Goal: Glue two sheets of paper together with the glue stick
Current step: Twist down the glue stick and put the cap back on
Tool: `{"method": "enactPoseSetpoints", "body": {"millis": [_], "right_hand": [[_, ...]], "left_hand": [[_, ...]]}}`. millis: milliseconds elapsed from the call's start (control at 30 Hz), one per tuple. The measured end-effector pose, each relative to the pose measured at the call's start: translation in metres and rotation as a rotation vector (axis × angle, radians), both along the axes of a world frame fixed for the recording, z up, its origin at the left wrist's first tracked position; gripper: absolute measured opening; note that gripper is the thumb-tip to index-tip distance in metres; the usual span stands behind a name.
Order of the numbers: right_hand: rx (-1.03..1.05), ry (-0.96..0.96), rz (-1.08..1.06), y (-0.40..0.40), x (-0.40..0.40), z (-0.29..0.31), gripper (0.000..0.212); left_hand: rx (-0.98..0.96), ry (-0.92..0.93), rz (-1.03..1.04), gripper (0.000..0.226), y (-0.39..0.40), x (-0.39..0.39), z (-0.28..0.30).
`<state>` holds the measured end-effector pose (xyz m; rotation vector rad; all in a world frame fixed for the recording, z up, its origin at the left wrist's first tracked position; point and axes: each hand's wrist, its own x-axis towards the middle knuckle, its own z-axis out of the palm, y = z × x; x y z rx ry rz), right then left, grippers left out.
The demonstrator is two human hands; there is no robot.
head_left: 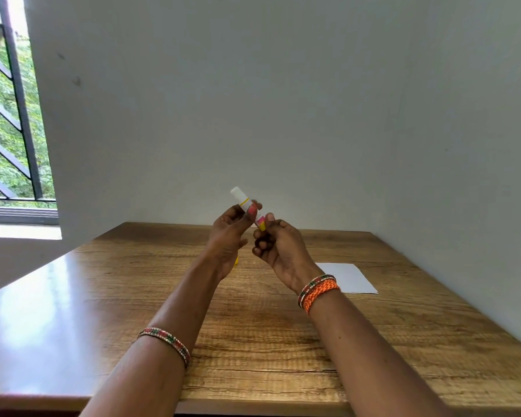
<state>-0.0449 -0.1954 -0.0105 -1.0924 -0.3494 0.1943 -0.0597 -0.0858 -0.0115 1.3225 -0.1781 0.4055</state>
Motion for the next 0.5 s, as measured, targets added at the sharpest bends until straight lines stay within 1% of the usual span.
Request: {"method": "enactPoseSetpoints", "body": {"millis": [67,133,200,267,300,367,433,500], "right_hand": [[-0.021,-0.004,0.011,-0.0001,-0.0011,-0.0009,0.028],[-0.035,-0.010,0.015,0.0005,-0.0017,-0.0022,0.031],[-0.016,-0.014,0.011,0.0017,-0.0010,-0.0025,0.024],[0.008,-0.057,-0.026,0.0024,0.0011,-0.0028,0.011],[0.006,-0.092,-0.056,0.0026,0.0016,-0.0027,0.010],[-0.023,-0.151,-0.111,0.0026,0.0020,-0.0032,0.017],[-0.030,-0.151,-0.125,0.0029,0.0012,-0.0039,0.019],[-0.020,-0.114,-0.093,0.0036,0.0008,-0.0040,0.016]], "left_hand": [[-0.008,-0.029,-0.102,0.035,0.0029,0.0011,-0.0002],[-0.029,-0.043,-0.128,0.033,0.0045,0.0029,-0.0009],[-0.040,-0.053,-0.070,0.022,0.0042,0.0020,-0.0007],[-0.038,-0.040,0.016,0.016,0.0022,-0.0004,0.0002],[-0.038,-0.031,0.051,0.015,0.0008,-0.0014,0.0007],[-0.037,-0.026,0.093,0.016,-0.0027,-0.0028,0.0015],[-0.028,-0.018,0.121,0.015,-0.0047,-0.0021,0.0014],[-0.021,-0.009,0.140,0.014,-0.0039,-0.0019,0.0019]]}}
